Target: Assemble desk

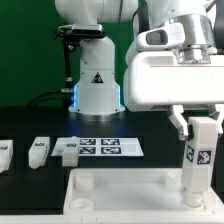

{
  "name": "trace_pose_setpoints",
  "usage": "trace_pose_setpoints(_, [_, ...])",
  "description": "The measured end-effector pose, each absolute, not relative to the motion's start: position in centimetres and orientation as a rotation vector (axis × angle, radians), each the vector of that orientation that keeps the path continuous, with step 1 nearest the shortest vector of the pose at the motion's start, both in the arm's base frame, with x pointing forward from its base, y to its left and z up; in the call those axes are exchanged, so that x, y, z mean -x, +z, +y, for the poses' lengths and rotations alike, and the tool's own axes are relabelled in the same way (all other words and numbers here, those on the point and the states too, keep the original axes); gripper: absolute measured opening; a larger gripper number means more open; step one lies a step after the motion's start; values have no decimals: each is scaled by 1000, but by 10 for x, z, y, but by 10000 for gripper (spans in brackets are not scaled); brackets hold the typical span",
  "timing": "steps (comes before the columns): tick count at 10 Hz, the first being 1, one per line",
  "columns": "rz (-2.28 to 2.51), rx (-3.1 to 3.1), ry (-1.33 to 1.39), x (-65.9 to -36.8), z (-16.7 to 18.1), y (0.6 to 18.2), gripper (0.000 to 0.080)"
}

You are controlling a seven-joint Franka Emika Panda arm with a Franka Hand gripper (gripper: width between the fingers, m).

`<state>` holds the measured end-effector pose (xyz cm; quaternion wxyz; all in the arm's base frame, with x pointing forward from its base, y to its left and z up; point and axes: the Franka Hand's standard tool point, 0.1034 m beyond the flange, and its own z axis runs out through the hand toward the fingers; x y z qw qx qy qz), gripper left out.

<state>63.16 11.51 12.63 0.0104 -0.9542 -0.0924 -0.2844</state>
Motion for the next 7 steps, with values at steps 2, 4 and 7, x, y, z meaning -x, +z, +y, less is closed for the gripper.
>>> trace_pose_setpoints(2, [-292,2983,-873,-629,116,119,285])
trace_pose_setpoints(4, [-294,2989,-859,-628,116,112,285])
trace_pose_setpoints(7, [-285,2982,-918,-631,111,109,285])
